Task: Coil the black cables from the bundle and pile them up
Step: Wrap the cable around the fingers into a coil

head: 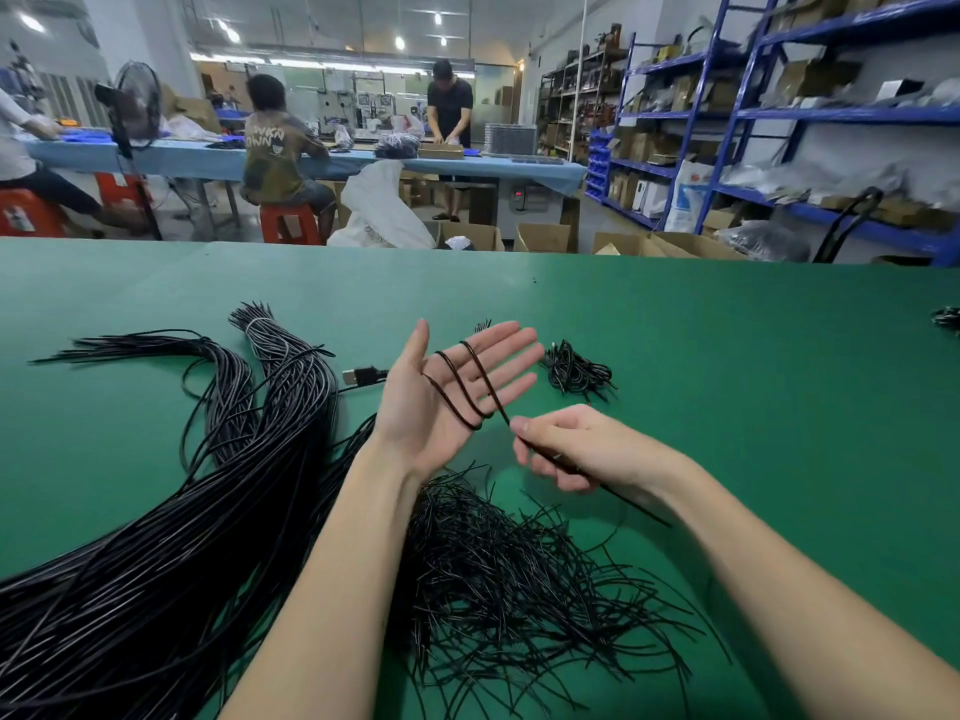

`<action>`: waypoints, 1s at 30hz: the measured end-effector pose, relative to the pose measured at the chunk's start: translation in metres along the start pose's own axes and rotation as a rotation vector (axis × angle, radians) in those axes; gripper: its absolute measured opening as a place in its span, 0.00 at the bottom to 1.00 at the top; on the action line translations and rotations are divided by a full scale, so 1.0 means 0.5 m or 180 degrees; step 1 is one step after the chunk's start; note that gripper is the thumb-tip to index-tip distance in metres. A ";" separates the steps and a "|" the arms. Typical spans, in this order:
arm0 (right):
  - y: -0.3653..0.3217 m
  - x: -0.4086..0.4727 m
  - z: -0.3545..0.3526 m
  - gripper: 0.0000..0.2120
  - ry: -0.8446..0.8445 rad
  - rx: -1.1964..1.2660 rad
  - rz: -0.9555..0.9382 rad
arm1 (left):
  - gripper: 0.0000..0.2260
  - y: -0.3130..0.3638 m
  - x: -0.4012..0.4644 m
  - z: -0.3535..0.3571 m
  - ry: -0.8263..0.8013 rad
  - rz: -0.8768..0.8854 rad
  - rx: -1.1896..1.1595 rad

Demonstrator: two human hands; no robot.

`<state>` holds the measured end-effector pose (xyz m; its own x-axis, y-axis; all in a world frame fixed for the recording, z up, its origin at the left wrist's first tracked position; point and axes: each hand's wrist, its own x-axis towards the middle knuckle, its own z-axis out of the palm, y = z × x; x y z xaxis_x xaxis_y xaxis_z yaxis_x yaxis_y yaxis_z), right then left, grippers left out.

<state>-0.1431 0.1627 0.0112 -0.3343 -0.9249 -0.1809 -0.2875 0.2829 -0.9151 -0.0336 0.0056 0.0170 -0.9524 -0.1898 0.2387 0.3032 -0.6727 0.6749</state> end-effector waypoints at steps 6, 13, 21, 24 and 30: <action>-0.045 0.006 -0.079 0.14 0.0147 -0.1516 0.0441 | 0.40 -0.003 -0.011 0.013 -0.0687 -0.0903 0.0916; -0.184 0.026 -0.108 0.05 -0.0063 -0.2249 0.0554 | 0.40 -0.037 0.001 0.025 -0.0074 -0.1768 0.2025; -0.144 0.003 -0.045 0.11 0.1237 -0.0856 -0.0059 | 0.33 -0.027 0.007 0.024 0.0546 -0.1102 0.1753; -0.103 -0.014 -0.028 0.09 0.1545 -0.0080 -0.0071 | 0.33 -0.036 0.010 0.028 0.0559 -0.1127 0.1754; -0.047 -0.034 -0.003 0.03 0.1481 0.0119 0.0255 | 0.31 -0.039 0.011 0.023 0.0748 -0.1033 0.1658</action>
<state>-0.1318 0.1721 0.0363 -0.7231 -0.6862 -0.0786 -0.2146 0.3314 -0.9188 -0.0445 0.0258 0.0134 -0.9619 -0.2265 -0.1529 -0.0808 -0.2989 0.9509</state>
